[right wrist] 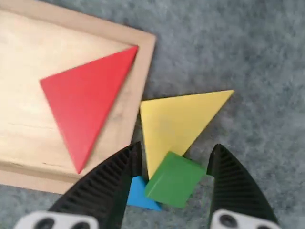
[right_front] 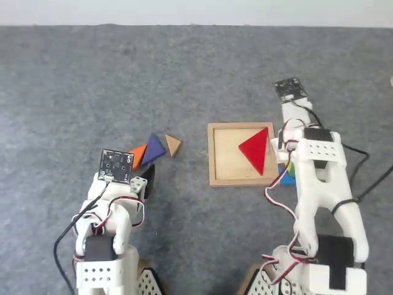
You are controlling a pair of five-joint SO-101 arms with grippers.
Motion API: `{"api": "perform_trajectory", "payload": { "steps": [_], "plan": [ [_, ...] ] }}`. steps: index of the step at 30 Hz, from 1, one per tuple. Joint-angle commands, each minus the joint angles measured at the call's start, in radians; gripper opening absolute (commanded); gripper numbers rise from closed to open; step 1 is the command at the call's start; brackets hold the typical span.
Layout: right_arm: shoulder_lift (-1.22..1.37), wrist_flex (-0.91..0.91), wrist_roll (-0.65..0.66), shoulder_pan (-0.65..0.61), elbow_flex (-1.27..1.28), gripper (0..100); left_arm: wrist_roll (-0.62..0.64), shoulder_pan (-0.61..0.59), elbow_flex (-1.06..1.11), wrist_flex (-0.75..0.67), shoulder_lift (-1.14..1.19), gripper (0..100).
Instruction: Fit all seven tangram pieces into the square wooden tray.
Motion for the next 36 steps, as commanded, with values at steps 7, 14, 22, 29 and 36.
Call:
{"api": "perform_trajectory", "payload": {
  "steps": [7, 14, 22, 29, 36],
  "plan": [
    [0.337, -0.007, -0.103, 0.039, -0.285, 24.5, -0.009, -0.006, -0.004, -0.009, 0.011, 25],
    [0.446, -0.005, -0.13, -0.071, -0.347, 24.5, -0.009, -0.006, -0.004, -0.009, 0.011, 25],
    [0.453, 0.081, -0.138, -0.17, -0.345, 24.6, -0.009, -0.006, -0.004, -0.009, 0.011, 25],
    [0.455, 0.171, -0.138, -0.174, -0.345, 24.6, -0.009, -0.006, -0.004, -0.009, 0.011, 25],
    [0.456, 0.163, -0.192, -0.205, -0.347, 34.5, -0.009, -0.006, -0.004, -0.009, 0.011, 25]
  ]
}}
